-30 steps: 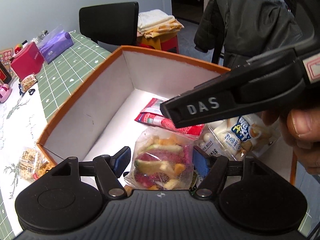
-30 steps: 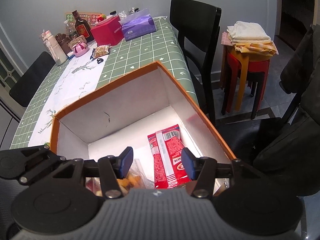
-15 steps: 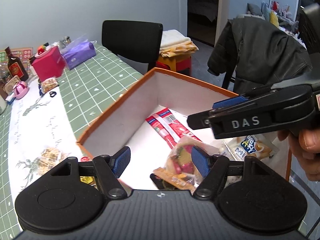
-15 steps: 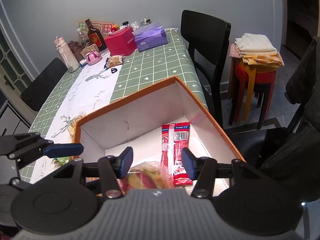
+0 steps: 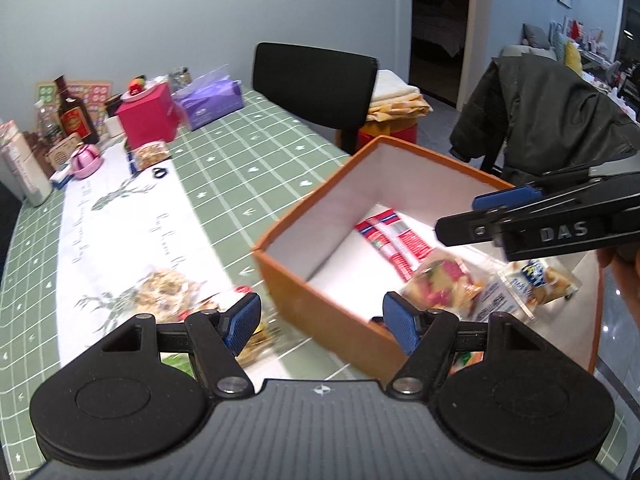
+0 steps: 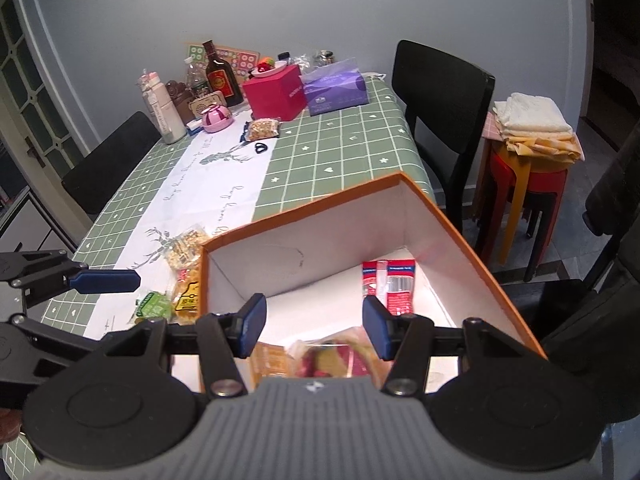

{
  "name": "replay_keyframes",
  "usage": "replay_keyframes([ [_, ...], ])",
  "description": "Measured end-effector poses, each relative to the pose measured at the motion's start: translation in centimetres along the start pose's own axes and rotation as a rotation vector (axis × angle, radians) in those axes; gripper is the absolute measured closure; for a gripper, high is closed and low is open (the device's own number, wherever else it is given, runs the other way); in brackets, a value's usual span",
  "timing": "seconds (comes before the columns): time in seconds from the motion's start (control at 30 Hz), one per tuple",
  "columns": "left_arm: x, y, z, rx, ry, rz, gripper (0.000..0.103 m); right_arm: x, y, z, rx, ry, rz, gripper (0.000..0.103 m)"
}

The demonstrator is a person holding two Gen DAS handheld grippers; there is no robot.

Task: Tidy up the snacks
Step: 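Move back to the table and grasp the cola-bottle candy with the left gripper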

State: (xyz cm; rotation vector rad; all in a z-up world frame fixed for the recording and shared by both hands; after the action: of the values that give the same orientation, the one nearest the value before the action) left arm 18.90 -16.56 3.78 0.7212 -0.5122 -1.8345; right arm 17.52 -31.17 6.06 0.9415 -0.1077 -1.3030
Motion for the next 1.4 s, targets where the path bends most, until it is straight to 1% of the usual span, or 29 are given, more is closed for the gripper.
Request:
replay_keyframes([
  [0.43,-6.8,-3.8,0.4,-0.032,0.054,0.072,0.021,-5.2,-0.7,-1.4,-0.030,0.040,0.105,0.050],
  [0.57,-8.4,-5.4,0.6,-0.040,0.063,0.083,0.021,-7.1,-1.1,-2.2,-0.045,0.059,0.144,0.050],
  [0.7,-9.5,-7.1,0.6,-0.043,0.066,0.080,0.020,-8.7,-1.9,-3.0,-0.064,0.073,0.178,0.047],
  [0.87,-10.6,-9.2,0.3,-0.049,0.059,0.078,0.020,-10.4,-3.2,-4.2,-0.100,0.083,0.222,0.046],
  [0.93,-10.9,-10.0,0.0,-0.048,0.064,0.069,0.020,-11.0,-3.8,-4.7,-0.116,0.088,0.239,0.042],
  [1.07,-11.2,-11.1,-0.9,-0.049,0.051,0.048,0.020,-11.8,-5.0,-5.8,-0.161,0.089,0.281,0.042],
  [1.17,-11.0,-11.5,-1.7,-0.046,0.038,0.016,0.020,-12.3,-5.4,-6.3,-0.178,0.093,0.297,0.042],
  [1.4,-9.4,-11.8,-3.3,-0.030,0.006,-0.056,0.020,-12.7,-5.5,-6.8,-0.187,0.104,0.299,0.042],
])
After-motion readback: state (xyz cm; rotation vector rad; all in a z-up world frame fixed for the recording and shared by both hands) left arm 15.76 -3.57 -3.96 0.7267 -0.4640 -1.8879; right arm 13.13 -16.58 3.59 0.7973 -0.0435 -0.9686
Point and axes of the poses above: each gripper's, at about its wrist camera, not at the fingertips, and z roughly against the way its jaws point, x to its right, y to its top, the point moved 1 cm from there along -z, roughly the way its jaws point, and after that the axes turned 13 degrees about y, right-handed, at the moved point
